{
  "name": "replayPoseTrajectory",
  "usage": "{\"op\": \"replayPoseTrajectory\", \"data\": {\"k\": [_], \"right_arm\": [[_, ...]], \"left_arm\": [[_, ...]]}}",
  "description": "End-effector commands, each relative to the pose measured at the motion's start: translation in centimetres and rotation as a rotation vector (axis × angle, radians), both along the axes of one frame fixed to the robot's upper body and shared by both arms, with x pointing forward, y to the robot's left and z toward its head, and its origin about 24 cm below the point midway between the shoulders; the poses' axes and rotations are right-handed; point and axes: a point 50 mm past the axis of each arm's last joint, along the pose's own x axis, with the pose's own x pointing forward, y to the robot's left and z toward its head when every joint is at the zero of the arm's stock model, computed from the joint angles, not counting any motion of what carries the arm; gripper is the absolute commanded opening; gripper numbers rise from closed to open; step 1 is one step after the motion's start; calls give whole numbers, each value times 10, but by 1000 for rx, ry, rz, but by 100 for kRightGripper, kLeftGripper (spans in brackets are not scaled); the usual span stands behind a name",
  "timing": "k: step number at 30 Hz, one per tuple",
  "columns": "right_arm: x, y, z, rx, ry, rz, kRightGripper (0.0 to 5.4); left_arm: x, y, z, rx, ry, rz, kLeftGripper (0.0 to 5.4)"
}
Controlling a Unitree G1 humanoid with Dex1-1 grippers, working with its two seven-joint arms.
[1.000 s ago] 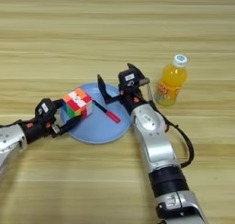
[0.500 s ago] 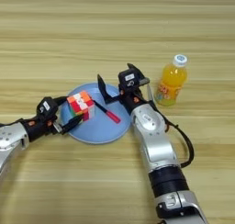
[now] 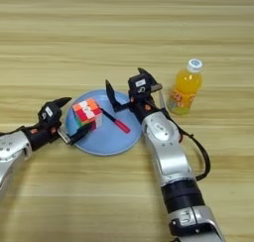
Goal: Move the objects on the table
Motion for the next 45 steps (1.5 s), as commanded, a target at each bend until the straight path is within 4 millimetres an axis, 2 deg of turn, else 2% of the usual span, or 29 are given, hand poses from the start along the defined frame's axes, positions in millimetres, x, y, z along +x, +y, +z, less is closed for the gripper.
{"op": "replayPoseTrajectory", "data": {"k": [1,8,12,21,27,34,41,45], "right_arm": [[0,-4,2,-5,-4,-4,540],[0,-5,2,-3,-3,-9,540],[0,-6,1,-4,-3,-9,540],[-2,-8,1,-7,-2,-4,540],[-6,-11,3,-15,-5,2,540],[-18,-16,10,-91,-14,32,540],[-37,-17,6,-154,110,154,540],[-41,-15,4,-160,165,189,540]], "left_arm": [[7,2,20,-79,-94,25,537],[15,12,37,-222,-171,102,537],[26,26,41,-243,-199,236,537],[50,70,19,-162,-104,635,537],[51,71,6,-101,-63,699,537],[51,67,2,-84,-51,713,537],[51,64,2,-86,-51,711,537],[51,64,2,-87,-50,711,537]]}}
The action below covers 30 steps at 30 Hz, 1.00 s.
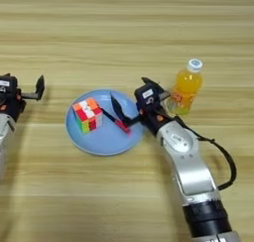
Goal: Move the objects on the table
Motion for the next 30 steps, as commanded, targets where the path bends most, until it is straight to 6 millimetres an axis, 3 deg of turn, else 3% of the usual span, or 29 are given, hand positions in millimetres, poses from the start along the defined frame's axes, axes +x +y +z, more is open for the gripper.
{"op": "replayPoseTrajectory", "data": {"k": [1,15,30], "right_arm": [[-4,3,0,1,61,43,540],[-2,17,-16,-76,228,168,540],[8,11,-38,-136,336,133,540]], "left_arm": [[3,-3,3,9,-3,-8,537],[3,-4,3,3,-2,-11,537],[3,-6,4,2,-6,-16,537]]}}
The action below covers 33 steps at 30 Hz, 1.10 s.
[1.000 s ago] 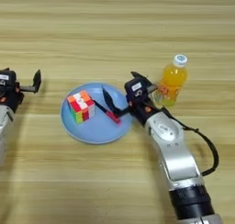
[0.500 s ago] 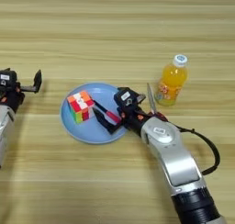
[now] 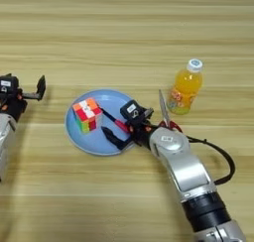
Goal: Move the objects on the table
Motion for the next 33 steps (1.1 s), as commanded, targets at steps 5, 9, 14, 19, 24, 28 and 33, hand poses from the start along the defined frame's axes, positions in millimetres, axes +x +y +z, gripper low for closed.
{"op": "replayPoseTrajectory", "data": {"k": [5,9,14,19,24,28,33], "right_arm": [[3,-4,-10,-32,68,-3,540],[1,-2,-11,0,120,17,540],[1,-2,-10,-3,138,34,540],[1,-2,-13,-16,153,44,540],[5,-7,-19,-26,185,30,540],[10,-12,-24,-31,212,14,540],[12,-13,-29,-36,229,8,514]], "left_arm": [[3,-5,5,6,-10,-14,537],[3,-6,5,4,-11,-15,537],[4,-7,5,4,-9,-16,537],[4,-8,5,2,-10,-16,537],[3,-10,5,-1,-13,-16,537],[4,-11,5,-3,-14,-15,537],[4,-12,6,-4,-16,-14,540]]}}
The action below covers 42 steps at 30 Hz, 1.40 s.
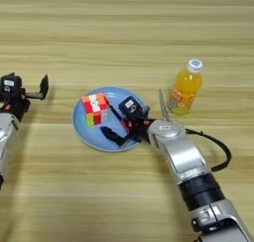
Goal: Move the objects on the table
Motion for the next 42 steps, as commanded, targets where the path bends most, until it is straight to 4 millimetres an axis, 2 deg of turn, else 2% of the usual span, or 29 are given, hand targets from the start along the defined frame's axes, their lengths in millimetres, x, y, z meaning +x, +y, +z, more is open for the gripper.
{"op": "replayPoseTrajectory", "data": {"k": [1,8,42], "right_arm": [[-6,-12,-21,-49,98,-35,505],[-8,-12,-21,-60,90,-15,418],[-9,-12,-16,-68,62,1,66]], "left_arm": [[3,-4,5,2,-10,-5,540],[3,-5,5,0,-13,-3,540],[4,-4,6,-4,-15,-3,540]]}}
